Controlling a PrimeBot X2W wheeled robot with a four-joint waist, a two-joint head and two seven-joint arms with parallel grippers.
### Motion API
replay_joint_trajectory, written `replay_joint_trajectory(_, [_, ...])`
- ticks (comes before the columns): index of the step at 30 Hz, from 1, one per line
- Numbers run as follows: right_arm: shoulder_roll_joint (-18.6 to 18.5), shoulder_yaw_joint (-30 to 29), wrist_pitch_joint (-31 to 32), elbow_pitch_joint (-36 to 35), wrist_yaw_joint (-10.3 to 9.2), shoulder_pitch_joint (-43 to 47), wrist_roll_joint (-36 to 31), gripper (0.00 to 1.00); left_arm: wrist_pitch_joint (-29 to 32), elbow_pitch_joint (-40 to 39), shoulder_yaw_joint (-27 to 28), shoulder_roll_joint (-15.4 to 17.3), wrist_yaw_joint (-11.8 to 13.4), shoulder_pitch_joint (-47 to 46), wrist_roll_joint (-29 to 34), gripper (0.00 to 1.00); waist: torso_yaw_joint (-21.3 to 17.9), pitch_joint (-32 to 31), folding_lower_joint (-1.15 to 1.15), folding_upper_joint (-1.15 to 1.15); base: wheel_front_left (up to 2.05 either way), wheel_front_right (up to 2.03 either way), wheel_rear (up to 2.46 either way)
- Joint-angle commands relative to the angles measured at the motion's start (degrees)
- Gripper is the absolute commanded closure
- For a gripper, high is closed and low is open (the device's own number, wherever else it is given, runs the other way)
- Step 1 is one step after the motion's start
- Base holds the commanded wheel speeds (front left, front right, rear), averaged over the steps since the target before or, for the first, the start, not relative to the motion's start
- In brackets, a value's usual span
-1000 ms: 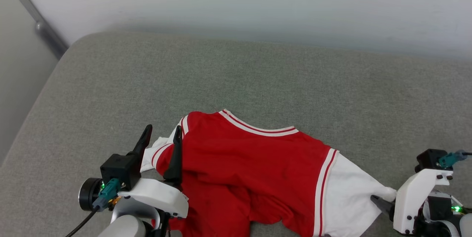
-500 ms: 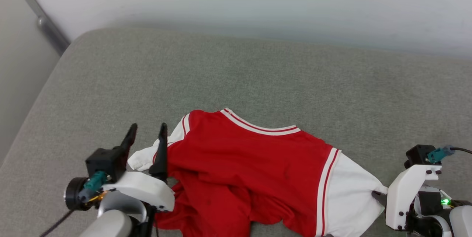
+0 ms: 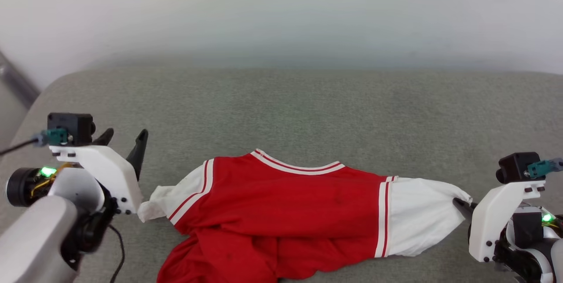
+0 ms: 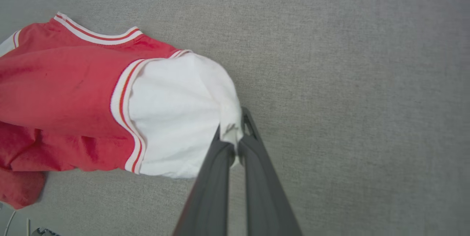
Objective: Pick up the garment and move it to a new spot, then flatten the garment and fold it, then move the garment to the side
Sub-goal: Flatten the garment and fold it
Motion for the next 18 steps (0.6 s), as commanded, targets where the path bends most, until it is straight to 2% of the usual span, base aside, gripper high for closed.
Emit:
replay_joint_trajectory(1, [-0.12, 0.17, 0.00, -0.50, -0.01, 0.14, -0.04, 1.00, 1.48, 0.81, -0.38, 0.43, -0.68, -0.84, -0.60, 0.00, -0.95, 0.79, 0.00, 0.00, 0.00, 0.00, 0.00])
replay_joint_trajectory(5, [0.45, 1.13, 0.05, -2.13, -0.01, -1.19, 0.00, 1.00, 11.15, 5.56, -1.86, 2.52, -4.54, -3.08, -4.54, 0.00, -2.66, 3.35, 0.00, 0.00, 0.00, 0.00, 0.00])
replay_joint_trajectory(9, [0.90, 2.32, -0.34, -3.06, -0.01, -2.46, 0.26, 1.00, 18.80, 10.49, -3.11, 3.66, -7.37, -4.73, -7.49, 0.00, -4.02, 5.90, 0.00, 0.00, 0.00, 0.00, 0.00])
replay_joint_trajectory(14, [1.05, 3.16, -0.94, -3.42, -0.01, -3.42, 0.48, 1.00, 23.96, 14.85, -4.45, 2.45, -10.79, -6.40, -9.91, 0.00, -4.98, 8.38, 0.00, 0.00, 0.00, 0.00, 0.00])
replay_joint_trajectory(18, [1.24, 3.86, -1.58, -3.23, -0.01, -4.32, 0.95, 1.00, 26.88, 17.67, -5.90, 1.32, -12.58, -7.58, -10.68, 0.00, -5.88, 10.15, 0.00, 0.00, 0.00, 0.00, 0.00])
